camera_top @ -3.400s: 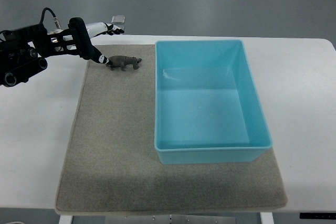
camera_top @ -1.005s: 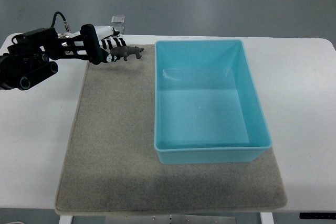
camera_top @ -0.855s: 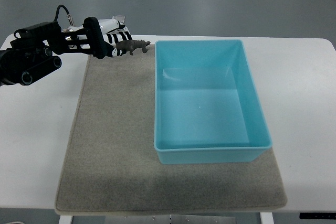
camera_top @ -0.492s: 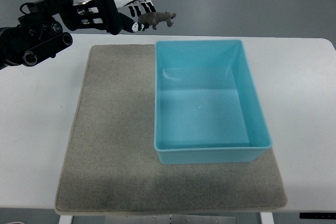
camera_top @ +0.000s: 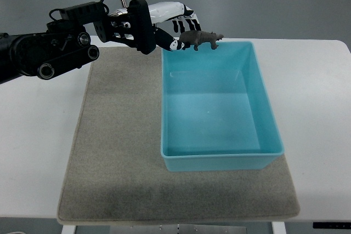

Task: Place brown hippo in blue box with left hand
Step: 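Lift the hippo with the left hand toward the blue box, then lower the hippo into the blue box and open the left hand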

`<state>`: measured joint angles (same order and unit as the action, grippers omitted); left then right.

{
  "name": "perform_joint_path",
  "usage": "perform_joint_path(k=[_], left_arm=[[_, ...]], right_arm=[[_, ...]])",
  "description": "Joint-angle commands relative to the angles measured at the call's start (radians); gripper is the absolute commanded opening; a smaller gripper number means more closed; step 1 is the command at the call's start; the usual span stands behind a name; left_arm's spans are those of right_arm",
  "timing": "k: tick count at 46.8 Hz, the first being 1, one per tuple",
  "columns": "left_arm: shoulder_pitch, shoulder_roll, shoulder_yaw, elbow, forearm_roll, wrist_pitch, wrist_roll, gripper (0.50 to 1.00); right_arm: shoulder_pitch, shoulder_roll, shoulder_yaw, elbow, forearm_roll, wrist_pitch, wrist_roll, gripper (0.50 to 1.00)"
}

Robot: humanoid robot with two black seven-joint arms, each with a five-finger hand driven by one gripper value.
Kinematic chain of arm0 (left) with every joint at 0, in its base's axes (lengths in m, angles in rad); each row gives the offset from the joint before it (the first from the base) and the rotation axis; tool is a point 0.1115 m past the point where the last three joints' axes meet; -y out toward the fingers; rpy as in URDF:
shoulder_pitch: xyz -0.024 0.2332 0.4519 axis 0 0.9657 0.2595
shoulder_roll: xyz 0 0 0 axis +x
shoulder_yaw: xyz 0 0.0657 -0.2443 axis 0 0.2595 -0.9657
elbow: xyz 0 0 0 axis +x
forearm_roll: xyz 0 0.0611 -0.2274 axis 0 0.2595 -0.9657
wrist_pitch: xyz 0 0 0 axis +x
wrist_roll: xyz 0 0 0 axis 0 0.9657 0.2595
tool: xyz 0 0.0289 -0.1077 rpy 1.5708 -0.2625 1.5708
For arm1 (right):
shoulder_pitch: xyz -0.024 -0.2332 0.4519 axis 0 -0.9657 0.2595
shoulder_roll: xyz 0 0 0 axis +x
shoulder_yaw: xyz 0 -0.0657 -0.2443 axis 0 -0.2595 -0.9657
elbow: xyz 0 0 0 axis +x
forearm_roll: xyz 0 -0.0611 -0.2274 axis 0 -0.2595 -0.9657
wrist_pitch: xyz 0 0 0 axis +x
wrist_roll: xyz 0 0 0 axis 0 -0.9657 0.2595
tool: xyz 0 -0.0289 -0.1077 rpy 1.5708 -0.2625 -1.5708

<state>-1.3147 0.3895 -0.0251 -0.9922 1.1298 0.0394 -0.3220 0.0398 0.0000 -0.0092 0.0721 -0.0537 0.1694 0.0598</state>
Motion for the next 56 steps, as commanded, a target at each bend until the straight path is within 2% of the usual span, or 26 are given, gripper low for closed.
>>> perform_joint_path(k=[1,6,18,46,49,52,56], left_arm=[[0.006,-0.027,0.007,-0.011,0.031,-0.003,0.001,0.5],[0.025,-0.084,0.016,0.0,0.067,-0.003,0.001,0.5],[0.075,-0.147,0.05,0.003,0.09,-0.003,0.003,0.5],[0.107,-0.184,0.068,0.006,0.093,0.002,0.004,0.5],[0.109,-0.186,0.068,0.004,0.093,0.002,0.004,0.565],[0.111,-0.186,0.068,0.004,0.093,0.005,0.003,0.655],[0.111,-0.186,0.068,0.004,0.093,0.008,0.003,0.722]], right_arm=[[0.0,0.0,0.0,0.0,0.0,-0.001,0.0,0.936],[0.0,0.0,0.0,0.0,0.0,-0.001,0.0,0.936],[0.0,0.0,0.0,0.0,0.0,-0.001,0.0,0.936],[0.0,0.0,0.0,0.0,0.0,-0.001,0.0,0.936],[0.0,0.0,0.0,0.0,0.0,0.001,0.0,0.936],[0.0,0.0,0.0,0.0,0.0,-0.001,0.0,0.936],[0.0,0.0,0.0,0.0,0.0,-0.001,0.0,0.936]])
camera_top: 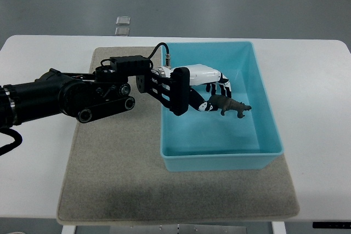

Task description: Place brown hippo in blue box with left hand

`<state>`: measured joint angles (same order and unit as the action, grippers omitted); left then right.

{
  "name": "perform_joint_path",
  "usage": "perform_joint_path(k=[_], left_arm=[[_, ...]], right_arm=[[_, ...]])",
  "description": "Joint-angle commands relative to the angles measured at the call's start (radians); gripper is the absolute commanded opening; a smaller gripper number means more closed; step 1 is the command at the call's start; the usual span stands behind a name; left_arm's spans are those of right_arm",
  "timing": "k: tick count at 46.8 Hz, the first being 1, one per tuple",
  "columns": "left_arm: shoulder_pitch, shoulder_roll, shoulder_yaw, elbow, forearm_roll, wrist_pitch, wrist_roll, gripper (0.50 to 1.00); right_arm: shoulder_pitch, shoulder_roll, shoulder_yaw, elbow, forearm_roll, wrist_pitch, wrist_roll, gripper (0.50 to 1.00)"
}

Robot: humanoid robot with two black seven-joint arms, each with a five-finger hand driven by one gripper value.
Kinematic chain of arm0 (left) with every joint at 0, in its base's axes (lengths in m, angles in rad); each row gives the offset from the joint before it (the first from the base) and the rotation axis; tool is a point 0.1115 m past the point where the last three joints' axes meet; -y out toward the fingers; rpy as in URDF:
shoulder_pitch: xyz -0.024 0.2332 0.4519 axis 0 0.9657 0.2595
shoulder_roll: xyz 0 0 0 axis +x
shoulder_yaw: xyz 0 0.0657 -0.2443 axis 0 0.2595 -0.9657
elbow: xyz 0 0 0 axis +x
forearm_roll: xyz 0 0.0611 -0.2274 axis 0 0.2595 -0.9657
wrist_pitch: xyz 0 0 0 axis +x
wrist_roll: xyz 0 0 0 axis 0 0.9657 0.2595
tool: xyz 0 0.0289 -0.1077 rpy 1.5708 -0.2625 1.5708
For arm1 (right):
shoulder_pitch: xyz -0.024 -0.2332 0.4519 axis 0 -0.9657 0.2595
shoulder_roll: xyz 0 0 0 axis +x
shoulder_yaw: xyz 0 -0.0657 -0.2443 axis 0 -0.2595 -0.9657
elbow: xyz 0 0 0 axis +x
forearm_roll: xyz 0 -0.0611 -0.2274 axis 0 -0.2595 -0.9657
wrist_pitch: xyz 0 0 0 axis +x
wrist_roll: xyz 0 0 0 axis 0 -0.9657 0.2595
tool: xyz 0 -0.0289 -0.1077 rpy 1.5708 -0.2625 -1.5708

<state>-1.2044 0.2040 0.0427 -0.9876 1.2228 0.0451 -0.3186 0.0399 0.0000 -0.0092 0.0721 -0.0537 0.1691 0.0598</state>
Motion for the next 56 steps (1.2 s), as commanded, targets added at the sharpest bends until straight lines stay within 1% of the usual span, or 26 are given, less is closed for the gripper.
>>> perform_joint_path(k=[1,6,9,10,12,13,15,20,22,30,40,48,56], left_arm=[[0.002,0.0,-0.001,0.0,0.0,0.002,0.0,0.737],[0.006,-0.001,-0.001,0.0,0.0,0.007,0.0,0.793],[0.006,-0.001,-0.003,0.0,-0.002,0.012,-0.002,0.865],[0.006,-0.001,-0.003,0.0,-0.002,0.016,-0.002,0.883],[0.008,-0.001,-0.003,0.0,-0.002,0.025,-0.002,0.891],[0.008,-0.001,-0.003,-0.002,-0.002,0.032,-0.002,0.906],[0.008,-0.001,-0.003,-0.002,-0.003,0.042,-0.004,0.962],[0.008,-0.001,-0.004,-0.002,-0.015,0.061,-0.004,0.975],[0.008,-0.001,-0.01,-0.002,-0.023,0.067,-0.002,0.992],[0.009,0.006,-0.027,-0.005,-0.028,0.093,-0.002,0.994],[0.012,0.015,-0.115,-0.005,-0.054,0.114,-0.002,0.994],[0.031,0.02,-0.187,-0.005,-0.187,0.145,0.0,0.994],[0.029,0.046,-0.219,0.001,-0.437,0.147,0.001,0.994]], right_arm=[[0.0,0.0,0.0,0.0,0.0,0.001,0.0,0.936],[0.0,0.0,0.0,0.0,0.0,0.0,0.0,0.936],[0.0,0.0,0.0,0.0,0.0,0.0,0.0,0.936],[0.0,0.0,0.0,0.0,0.0,0.001,0.0,0.936],[0.0,0.0,0.0,0.0,0.0,0.001,0.0,0.936],[0.0,0.0,0.0,0.0,0.0,0.001,0.0,0.936],[0.0,0.0,0.0,0.0,0.0,0.001,0.0,0.936],[0.0,0.0,0.0,0.0,0.0,0.001,0.0,0.936],[0.0,0.0,0.0,0.0,0.0,0.001,0.0,0.936],[0.0,0.0,0.0,0.0,0.0,0.0,0.0,0.936],[0.0,0.0,0.0,0.0,0.0,0.0,0.0,0.936],[0.0,0.0,0.0,0.0,0.0,0.0,0.0,0.936],[0.0,0.0,0.0,0.0,0.0,0.001,0.0,0.936]])
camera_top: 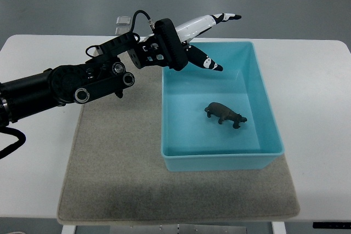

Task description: Place brown hippo in blue box with left hand

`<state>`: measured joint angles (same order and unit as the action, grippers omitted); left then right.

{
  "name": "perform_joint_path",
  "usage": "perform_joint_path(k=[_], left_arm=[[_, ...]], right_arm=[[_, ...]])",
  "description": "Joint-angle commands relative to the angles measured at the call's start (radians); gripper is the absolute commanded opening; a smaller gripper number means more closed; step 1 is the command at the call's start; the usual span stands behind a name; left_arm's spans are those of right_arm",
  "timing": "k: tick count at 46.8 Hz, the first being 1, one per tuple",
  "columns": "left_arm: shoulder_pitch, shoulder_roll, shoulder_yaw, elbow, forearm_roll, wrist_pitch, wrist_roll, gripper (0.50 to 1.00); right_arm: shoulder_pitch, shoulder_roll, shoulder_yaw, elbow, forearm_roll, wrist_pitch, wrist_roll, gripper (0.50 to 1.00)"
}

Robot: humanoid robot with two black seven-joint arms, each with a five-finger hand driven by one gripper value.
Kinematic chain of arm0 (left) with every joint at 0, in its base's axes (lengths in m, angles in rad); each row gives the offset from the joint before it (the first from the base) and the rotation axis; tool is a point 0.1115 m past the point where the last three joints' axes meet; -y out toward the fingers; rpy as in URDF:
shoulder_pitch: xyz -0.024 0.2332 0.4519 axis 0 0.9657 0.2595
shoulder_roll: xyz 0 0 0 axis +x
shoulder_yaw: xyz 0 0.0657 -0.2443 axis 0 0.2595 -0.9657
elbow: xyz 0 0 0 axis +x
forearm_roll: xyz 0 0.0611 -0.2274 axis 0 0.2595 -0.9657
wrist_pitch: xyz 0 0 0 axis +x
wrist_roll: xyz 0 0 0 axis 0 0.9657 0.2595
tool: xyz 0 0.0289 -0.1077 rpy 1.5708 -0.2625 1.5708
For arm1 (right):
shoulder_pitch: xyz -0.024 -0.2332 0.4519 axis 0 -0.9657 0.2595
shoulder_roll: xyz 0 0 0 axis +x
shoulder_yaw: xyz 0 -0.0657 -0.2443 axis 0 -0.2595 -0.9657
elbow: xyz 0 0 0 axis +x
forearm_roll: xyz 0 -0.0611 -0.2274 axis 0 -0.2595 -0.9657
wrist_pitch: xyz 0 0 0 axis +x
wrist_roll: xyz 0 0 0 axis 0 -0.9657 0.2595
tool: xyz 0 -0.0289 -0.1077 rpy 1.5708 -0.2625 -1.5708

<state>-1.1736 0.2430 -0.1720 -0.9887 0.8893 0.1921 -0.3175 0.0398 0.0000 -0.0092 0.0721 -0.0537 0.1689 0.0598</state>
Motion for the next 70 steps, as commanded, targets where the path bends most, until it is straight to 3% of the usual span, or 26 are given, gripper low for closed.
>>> perform_joint_path(k=[1,17,33,62,70], left_arm=[[-0.003,0.012,-0.006,0.004,-0.142,0.001,0.0,0.994],[0.002,0.025,-0.055,0.108,-0.587,0.0,0.0,0.994],[0.023,0.03,-0.139,0.197,-0.701,-0.003,0.001,0.994],[0.186,0.016,-0.435,0.275,-0.705,-0.132,0.0,0.996],[0.232,0.016,-0.475,0.269,-0.731,-0.138,0.0,0.996]], right_arm=[[0.0,0.0,0.0,0.0,0.0,0.0,0.0,0.936],[0.0,0.0,0.0,0.0,0.0,0.001,0.0,0.936],[0.0,0.0,0.0,0.0,0.0,0.0,0.0,0.936],[0.0,0.0,0.0,0.0,0.0,0.0,0.0,0.936],[0.0,0.0,0.0,0.0,0.0,0.0,0.0,0.936]])
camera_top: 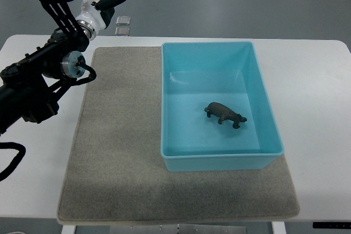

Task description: Place brown hippo in blue box with left hand

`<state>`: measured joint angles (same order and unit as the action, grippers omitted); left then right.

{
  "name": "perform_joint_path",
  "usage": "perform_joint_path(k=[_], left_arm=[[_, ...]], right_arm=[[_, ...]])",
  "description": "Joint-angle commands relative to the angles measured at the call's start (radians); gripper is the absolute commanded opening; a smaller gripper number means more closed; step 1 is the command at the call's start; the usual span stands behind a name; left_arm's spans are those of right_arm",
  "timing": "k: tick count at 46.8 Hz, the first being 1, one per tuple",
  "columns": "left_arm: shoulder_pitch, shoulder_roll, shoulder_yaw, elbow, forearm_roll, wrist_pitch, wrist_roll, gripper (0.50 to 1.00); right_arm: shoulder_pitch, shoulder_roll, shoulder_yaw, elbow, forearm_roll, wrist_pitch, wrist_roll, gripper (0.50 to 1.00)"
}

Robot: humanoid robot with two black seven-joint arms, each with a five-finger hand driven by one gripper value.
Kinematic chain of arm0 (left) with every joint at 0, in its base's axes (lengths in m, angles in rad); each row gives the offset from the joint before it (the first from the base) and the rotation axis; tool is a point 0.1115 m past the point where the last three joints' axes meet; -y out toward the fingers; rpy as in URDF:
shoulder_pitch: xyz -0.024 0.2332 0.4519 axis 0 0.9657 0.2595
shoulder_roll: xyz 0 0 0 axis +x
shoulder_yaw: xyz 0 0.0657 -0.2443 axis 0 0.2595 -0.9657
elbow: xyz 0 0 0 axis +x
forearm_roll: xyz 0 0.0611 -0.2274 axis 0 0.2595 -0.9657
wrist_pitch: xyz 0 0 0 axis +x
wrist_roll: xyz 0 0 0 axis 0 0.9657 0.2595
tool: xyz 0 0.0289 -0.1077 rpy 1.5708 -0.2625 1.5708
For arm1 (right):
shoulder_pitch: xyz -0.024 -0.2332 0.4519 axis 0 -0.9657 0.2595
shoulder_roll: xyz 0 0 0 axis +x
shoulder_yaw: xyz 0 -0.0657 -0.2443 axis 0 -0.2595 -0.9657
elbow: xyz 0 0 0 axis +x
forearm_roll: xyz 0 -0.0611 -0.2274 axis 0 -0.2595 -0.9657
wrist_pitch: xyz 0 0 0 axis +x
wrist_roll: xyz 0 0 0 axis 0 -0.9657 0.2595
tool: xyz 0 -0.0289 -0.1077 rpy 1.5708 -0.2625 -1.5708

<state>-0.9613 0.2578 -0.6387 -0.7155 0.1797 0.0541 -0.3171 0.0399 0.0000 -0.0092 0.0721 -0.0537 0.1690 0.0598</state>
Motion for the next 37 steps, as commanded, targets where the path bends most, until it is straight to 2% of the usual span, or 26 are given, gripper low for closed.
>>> perform_joint_path(k=[1,10,37], left_arm=[[0.027,0.001,-0.01,-0.005,-0.035,0.0,0.0,0.996],[0.078,0.008,-0.01,-0.009,-0.169,-0.016,-0.002,0.996],[0.197,0.001,-0.134,-0.036,-0.175,-0.033,-0.033,0.996]], right_arm=[[0.0,0.0,0.0,0.0,0.0,0.0,0.0,0.936],[0.0,0.0,0.0,0.0,0.0,0.0,0.0,0.936],[0.0,0.0,0.0,0.0,0.0,0.001,0.0,0.936]])
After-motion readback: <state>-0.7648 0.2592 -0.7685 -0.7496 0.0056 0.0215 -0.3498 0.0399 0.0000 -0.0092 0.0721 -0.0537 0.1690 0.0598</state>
